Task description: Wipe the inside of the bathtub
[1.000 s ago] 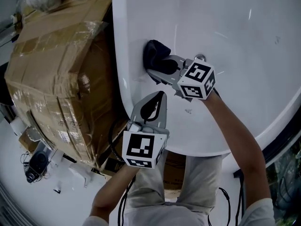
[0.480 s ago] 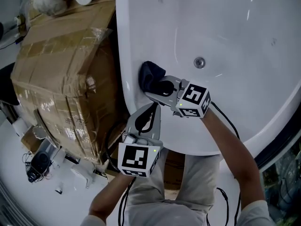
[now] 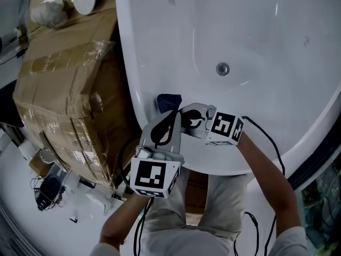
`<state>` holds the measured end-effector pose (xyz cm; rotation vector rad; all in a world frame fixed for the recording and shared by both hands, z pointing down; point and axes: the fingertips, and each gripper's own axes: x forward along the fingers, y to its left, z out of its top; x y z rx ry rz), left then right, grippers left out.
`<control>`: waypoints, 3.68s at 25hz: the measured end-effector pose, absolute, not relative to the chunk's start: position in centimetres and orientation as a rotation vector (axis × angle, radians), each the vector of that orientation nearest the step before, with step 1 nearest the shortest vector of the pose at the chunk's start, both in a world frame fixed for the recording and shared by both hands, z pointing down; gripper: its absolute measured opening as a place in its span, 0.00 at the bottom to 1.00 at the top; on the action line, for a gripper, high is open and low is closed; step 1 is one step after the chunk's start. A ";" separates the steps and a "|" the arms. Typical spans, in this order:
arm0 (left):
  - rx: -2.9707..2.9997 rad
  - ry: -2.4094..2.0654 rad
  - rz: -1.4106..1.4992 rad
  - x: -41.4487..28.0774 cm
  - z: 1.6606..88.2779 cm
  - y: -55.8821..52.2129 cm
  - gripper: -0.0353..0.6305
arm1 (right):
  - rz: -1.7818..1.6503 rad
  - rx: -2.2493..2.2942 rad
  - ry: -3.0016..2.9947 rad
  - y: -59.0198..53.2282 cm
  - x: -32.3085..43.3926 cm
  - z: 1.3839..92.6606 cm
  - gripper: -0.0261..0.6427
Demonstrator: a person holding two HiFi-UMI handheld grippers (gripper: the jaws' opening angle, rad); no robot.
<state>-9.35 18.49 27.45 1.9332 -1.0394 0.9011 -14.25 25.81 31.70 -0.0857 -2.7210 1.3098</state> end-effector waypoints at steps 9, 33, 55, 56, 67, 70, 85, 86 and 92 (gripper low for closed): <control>2.065 -0.864 0.965 -4.9 30.0 16.8 0.05 | 1.128 0.085 -2.589 24.1 -8.7 37.6 0.15; 2.490 0.073 1.379 2.5 45.8 16.0 0.05 | 0.919 0.304 -2.177 24.6 -0.5 51.8 0.15; 2.400 0.466 1.554 2.9 54.9 18.8 0.05 | 0.878 0.239 -2.016 26.6 -1.5 62.0 0.15; 2.390 0.463 1.558 2.9 55.4 18.8 0.05 | 0.885 0.233 -2.010 26.6 -1.5 62.5 0.15; 2.346 0.516 1.586 2.5 57.4 20.1 0.05 | 0.842 0.105 -1.944 29.3 -2.8 65.4 0.15; 2.340 0.514 1.586 2.5 57.4 20.0 0.05 | 0.862 0.080 -1.949 29.7 -3.4 65.4 0.15; 2.321 0.610 1.670 1.3 57.6 20.6 0.05 | 0.833 -0.138 -2.014 31.8 -4.0 62.0 0.14; 2.319 0.626 1.683 1.1 57.6 20.8 0.05 | 0.832 -0.144 -2.019 31.9 -4.2 61.7 0.14; 2.289 0.651 1.667 1.3 56.6 22.2 0.05 | 0.862 -0.189 -2.030 33.4 -4.3 59.6 0.14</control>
